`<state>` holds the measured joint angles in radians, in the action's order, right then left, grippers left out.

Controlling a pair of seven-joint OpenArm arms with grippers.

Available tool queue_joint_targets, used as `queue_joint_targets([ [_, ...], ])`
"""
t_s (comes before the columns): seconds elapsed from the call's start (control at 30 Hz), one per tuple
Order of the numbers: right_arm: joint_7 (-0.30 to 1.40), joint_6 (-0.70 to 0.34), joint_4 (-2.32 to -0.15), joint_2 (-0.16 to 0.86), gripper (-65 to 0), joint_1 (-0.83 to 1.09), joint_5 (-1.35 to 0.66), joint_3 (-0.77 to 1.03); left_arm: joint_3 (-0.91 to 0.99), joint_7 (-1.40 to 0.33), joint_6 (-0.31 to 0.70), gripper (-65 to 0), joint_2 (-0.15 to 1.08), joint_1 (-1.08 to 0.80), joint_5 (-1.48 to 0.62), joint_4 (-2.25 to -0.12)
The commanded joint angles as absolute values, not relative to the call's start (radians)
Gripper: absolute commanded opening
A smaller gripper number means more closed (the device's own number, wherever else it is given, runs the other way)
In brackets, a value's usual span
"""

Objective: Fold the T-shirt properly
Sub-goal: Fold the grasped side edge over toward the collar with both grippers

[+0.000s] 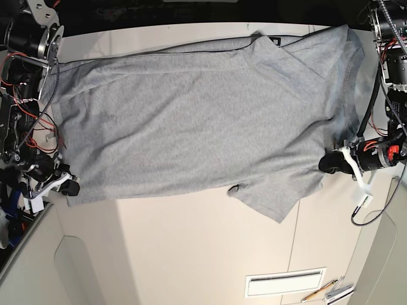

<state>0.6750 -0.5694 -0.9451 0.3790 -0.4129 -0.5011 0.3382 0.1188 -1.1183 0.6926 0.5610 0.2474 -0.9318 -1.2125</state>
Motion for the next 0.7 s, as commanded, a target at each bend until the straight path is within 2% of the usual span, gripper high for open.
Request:
queue_joint_targets([
  [0.0, 0.661, -0.577, -0.974, 0.403, -65.0, -0.429, -0.524, 0.341, 0.125, -1.116, 0.698, -65.0, 0.586, 0.271, -0.966, -1.234],
  [0.2, 0.678, -0.581, -1.088, 0.425, -65.0, -0.339, -0.578, 0.350, 0.125, -1.202, 0.698, -65.0, 0.619, 0.265, -1.069, -1.267],
  [0.37, 0.704, -0.581, -1.189, 0.432, -65.0, -0.269, -0.596, 0.354, 0.125, -1.344, 0.698, -65.0, 0.622, 0.236, -1.188, -1.336],
  [0.67, 0.762, -0.582, -1.274, 0.438, -65.0, -0.182, -0.633, 0.442, 0.125, -1.352, 0.698, -65.0, 0.705, 0.117, -1.216, -1.478],
])
